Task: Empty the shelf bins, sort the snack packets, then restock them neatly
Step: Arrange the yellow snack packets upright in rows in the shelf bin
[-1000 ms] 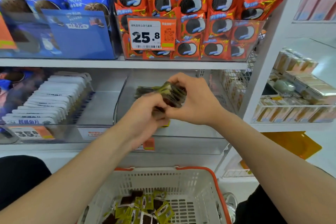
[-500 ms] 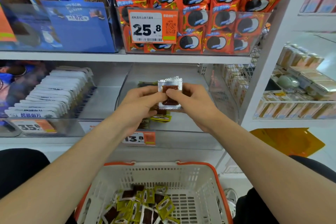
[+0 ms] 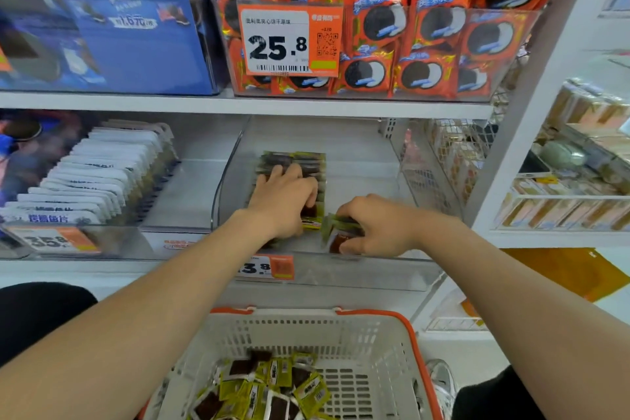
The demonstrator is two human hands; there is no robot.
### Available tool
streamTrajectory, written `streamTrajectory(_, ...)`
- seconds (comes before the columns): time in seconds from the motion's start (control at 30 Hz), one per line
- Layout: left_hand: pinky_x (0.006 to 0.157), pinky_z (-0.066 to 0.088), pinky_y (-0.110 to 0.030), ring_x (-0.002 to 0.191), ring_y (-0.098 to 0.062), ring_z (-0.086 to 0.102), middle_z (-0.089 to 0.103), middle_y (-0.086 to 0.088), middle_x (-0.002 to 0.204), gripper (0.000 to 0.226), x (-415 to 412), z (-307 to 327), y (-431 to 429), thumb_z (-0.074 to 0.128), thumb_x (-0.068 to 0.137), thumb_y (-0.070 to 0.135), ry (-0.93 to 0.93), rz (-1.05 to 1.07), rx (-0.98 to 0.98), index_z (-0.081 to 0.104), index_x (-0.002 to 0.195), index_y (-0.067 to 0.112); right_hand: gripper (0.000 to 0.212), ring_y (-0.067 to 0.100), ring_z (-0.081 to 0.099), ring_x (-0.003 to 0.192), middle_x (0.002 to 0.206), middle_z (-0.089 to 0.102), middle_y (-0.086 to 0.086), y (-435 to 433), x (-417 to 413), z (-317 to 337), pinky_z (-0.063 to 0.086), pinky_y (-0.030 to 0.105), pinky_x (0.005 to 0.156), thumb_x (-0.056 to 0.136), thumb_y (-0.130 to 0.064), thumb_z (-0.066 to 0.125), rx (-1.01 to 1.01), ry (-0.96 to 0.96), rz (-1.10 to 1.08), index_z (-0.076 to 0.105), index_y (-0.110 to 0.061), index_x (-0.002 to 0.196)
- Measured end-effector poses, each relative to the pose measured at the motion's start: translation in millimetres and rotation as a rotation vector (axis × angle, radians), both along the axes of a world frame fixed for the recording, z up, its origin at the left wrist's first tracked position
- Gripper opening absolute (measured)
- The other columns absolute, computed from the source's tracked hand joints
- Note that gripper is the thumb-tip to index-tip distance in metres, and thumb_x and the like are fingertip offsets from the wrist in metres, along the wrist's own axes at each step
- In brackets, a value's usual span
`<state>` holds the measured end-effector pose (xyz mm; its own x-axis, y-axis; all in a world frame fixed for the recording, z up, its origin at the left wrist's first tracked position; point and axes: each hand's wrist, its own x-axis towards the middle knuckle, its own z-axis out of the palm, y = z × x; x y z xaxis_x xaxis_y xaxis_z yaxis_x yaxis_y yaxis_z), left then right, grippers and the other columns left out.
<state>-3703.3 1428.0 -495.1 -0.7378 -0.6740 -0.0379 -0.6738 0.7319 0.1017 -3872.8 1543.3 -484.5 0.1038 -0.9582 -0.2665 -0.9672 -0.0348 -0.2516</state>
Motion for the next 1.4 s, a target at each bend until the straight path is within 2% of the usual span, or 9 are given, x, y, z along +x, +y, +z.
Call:
streamTrajectory(0.23,0.074,0.047,-0.035,0.093,-0.019,0.058,0.058,0.01,0.096,0.024,3.6,-4.9,-21.6,0.09,0.078,0.021,0.272,0.094,0.02,0.069,0.08,0.031,0.055,0.04,0.055,0.11,0.127,0.042,0.013,-25.3,18.2,-26.8,0.048,0.045,0.097,0.102,-0.039,0.063,0.057,0.021,-0.17,0.041,-0.011,0.142)
streamTrajectory(0.37,0.085,0.053,-0.038,0.097,-0.019,0.061,0.068,0.008,0.101,0.013,10.8,-9.9,-22.7,0.086,0.085,0.021,0.376,0.097,0.015,0.078,0.086,0.032,0.078,0.031,0.058,0.114,0.117,0.052,0.011,-33.6,30.6,-20.7,0.047,0.034,0.084,0.087,-0.036,0.084,-0.033,-0.172,-0.402,0.035,-0.001,0.136)
streamTrajectory(0.6,0.091,0.052,-0.033,0.108,-0.023,0.064,0.073,-0.002,0.109,0.013,17.9,-19.6,-24.1,0.073,0.096,0.009,0.411,0.114,-0.008,0.078,0.103,0.02,0.068,0.029,0.058,0.112,0.118,0.058,0.01,-42.6,56.5,-21.6,0.052,0.035,0.086,0.082,-0.05,0.085,-0.048,-0.183,-0.488,0.053,-0.006,0.123)
streamTrajectory(0.8,0.092,0.06,-0.039,0.095,-0.02,0.068,0.073,-0.003,0.104,0.023,16.1,-18.4,-29.3,0.077,0.092,0.007,0.475,0.177,0.066,0.076,0.086,0.03,0.047,0.025,0.065,0.101,0.104,0.068,0.003,-49.9,48.8,-14.2,0.058,0.036,0.084,0.073,-0.038,0.091,0.03,-0.346,-0.521,0.065,-0.016,0.106)
streamTrajectory(0.9,0.099,0.057,-0.036,0.101,-0.018,0.068,0.075,-0.003,0.108,0.018,15.8,-14.9,-28.5,0.074,0.094,0.005,0.484,0.156,0.116,0.081,0.093,0.021,0.04,0.019,0.064,0.08,0.084,0.059,-0.001,-42.1,45.3,-7.1,0.053,0.028,0.064,0.082,-0.039,0.087,0.022,-0.315,-0.579,0.052,-0.02,0.082)
streamTrajectory(0.97,0.098,0.055,-0.03,0.099,-0.013,0.066,0.075,0.002,0.11,0.021,16.8,-10.9,-24.8,0.067,0.098,0.005,0.491,0.117,0.116,0.082,0.1,0.02,0.047,0.021,0.068,0.084,0.085,0.06,0.002,-41.2,52.2,-11.1,0.057,0.031,0.065,0.084,-0.042,0.086,0.008,-0.296,-0.594,0.045,-0.019,0.079)
streamTrajectory(1.07,0.095,0.056,-0.033,0.095,-0.008,0.067,0.076,0.011,0.102,0.013,20.4,-8.2,-21.0,0.072,0.096,0.016,0.43,0.042,0.162,0.082,0.096,0.024,0.052,0.022,0.069,0.091,0.098,0.071,0.01,-43.0,60.4,-17.9,0.056,0.032,0.069,0.078,-0.048,0.089,-0.021,-0.27,-0.59,0.046,-0.019,0.08)
streamTrajectory(1.2,0.088,0.059,-0.04,0.09,-0.011,0.069,0.076,0.011,0.094,0.009,24.7,-12.5,-17.1,0.075,0.096,0.026,0.406,0.055,0.144,0.082,0.092,0.027,0.049,0.021,0.076,0.079,0.091,0.069,0.01,-39.1,54.2,-13.1,0.065,0.035,0.07,0.065,-0.023,0.1,0.03,-0.479,-0.639,0.058,-0.013,0.088)
streamTrajectory(1.4,0.086,0.054,-0.038,0.102,-0.015,0.065,0.071,0.009,0.108,0.02,23.6,-11.5,-17.3,0.076,0.092,0.046,0.3,0.004,0.126,0.078,0.102,0.029,0.083,0.027,0.06,0.112,0.117,0.061,0.007,-39.8,55.4,-17.8,0.051,0.032,0.078,0.064,-0.041,0.098,0.007,-0.228,-0.569,0.053,-0.006,0.124)
